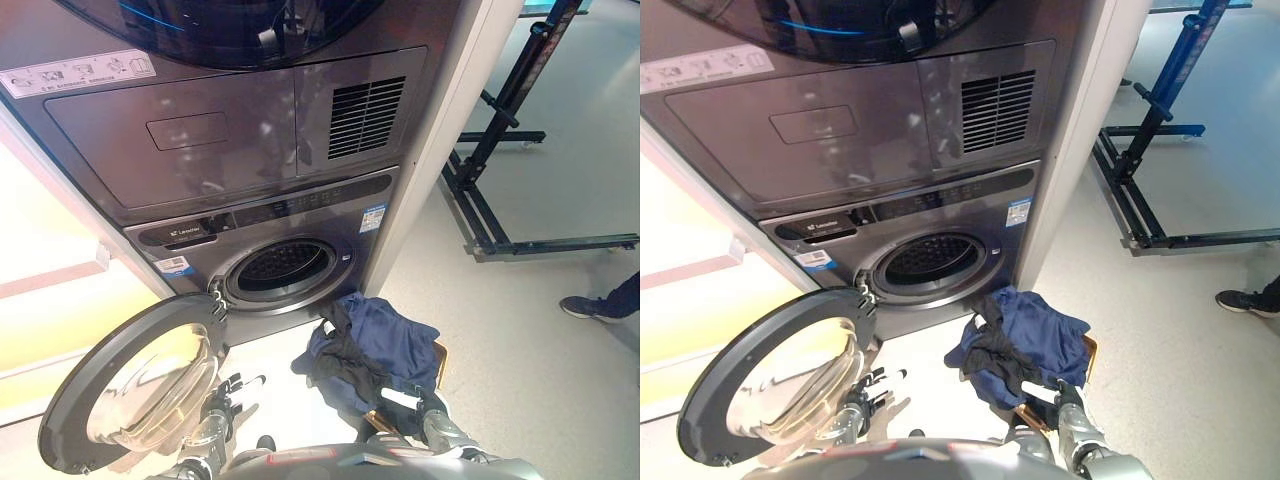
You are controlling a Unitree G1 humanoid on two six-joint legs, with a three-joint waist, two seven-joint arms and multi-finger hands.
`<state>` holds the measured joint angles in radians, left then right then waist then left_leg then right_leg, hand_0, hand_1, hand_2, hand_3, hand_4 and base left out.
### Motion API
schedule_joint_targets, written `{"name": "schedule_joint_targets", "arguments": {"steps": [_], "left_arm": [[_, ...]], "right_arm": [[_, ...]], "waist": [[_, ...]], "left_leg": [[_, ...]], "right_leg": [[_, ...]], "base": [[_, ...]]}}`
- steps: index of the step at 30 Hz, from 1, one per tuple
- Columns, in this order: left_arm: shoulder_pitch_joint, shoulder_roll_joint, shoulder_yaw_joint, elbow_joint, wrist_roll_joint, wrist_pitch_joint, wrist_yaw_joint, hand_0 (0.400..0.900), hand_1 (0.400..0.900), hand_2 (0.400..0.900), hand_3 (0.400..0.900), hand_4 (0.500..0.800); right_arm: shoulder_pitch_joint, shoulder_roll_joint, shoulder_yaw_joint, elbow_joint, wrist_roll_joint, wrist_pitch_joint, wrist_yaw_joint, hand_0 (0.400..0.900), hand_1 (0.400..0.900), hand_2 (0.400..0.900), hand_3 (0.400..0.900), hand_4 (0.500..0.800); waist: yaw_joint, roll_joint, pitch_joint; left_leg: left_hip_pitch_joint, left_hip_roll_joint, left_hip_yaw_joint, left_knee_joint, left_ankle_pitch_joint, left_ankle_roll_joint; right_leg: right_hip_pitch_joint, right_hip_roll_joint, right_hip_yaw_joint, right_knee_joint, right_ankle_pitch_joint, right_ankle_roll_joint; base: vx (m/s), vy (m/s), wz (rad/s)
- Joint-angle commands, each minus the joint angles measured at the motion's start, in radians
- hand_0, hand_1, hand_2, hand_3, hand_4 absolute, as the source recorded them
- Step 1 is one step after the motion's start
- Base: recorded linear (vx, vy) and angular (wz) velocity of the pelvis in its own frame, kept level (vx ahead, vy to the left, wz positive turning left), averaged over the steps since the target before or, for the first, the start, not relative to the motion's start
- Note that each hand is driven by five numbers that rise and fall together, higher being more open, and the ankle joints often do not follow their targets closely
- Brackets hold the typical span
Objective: Put the clothes in the basket into the washing machine.
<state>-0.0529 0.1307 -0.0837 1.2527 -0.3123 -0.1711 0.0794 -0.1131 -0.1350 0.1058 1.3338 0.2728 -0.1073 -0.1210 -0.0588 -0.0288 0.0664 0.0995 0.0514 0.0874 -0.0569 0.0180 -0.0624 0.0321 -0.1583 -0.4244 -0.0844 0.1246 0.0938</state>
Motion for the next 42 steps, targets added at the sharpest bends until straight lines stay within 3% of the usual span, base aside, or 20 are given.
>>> {"name": "schedule_joint_targets", "arguments": {"steps": [1,32,37,42], "left_arm": [[-0.082,0.014,-0.001,0.062,0.032,-0.028,0.003,0.9,0.9,0.9,0.9,0.8],[-0.074,0.018,-0.005,0.033,0.019,-0.034,0.003,0.9,0.9,0.9,0.9,0.8],[-0.088,0.043,-0.035,-0.11,0.013,-0.068,0.047,0.9,0.9,0.9,0.9,0.8],[-0.096,0.1,-0.084,-0.427,-0.033,-0.134,0.115,0.9,0.9,0.9,0.9,0.8]], "right_arm": [[-0.089,-0.001,0.025,0.026,0.009,-0.032,0.006,0.9,0.9,0.9,0.9,0.8],[-0.105,-0.016,0.051,-0.01,-0.031,-0.029,-0.003,0.9,0.9,0.9,0.9,0.8],[-0.18,-0.081,0.175,-0.152,-0.248,-0.031,-0.075,0.9,0.9,0.9,0.9,0.8],[-0.318,-0.201,0.3,-0.288,-0.528,-0.009,-0.172,0.9,0.9,0.9,0.9,0.8]], "waist": [[-0.004,-0.025,0.023],[-0.001,-0.022,0.046],[0.015,-0.024,0.135],[0.037,-0.022,0.27]], "left_leg": [[-0.037,-0.066,0.021,0.014,-0.006,0.018],[-0.058,-0.064,0.013,0.022,-0.001,0.019],[-0.158,-0.067,-0.003,0.087,0.0,0.025],[-0.36,-0.066,-0.034,0.192,0.008,0.025]], "right_leg": [[0.011,0.014,0.002,0.035,-0.024,0.088],[-0.013,0.013,0.002,0.043,-0.022,0.088],[-0.111,-0.001,0.011,0.097,-0.025,0.083],[-0.331,-0.033,0.002,0.22,-0.031,0.071]], "base": [[0.0,0.0,0.0],[0.0,0.0,0.0],[-0.13,-0.001,0.04],[-0.29,0.002,0.11]]}}
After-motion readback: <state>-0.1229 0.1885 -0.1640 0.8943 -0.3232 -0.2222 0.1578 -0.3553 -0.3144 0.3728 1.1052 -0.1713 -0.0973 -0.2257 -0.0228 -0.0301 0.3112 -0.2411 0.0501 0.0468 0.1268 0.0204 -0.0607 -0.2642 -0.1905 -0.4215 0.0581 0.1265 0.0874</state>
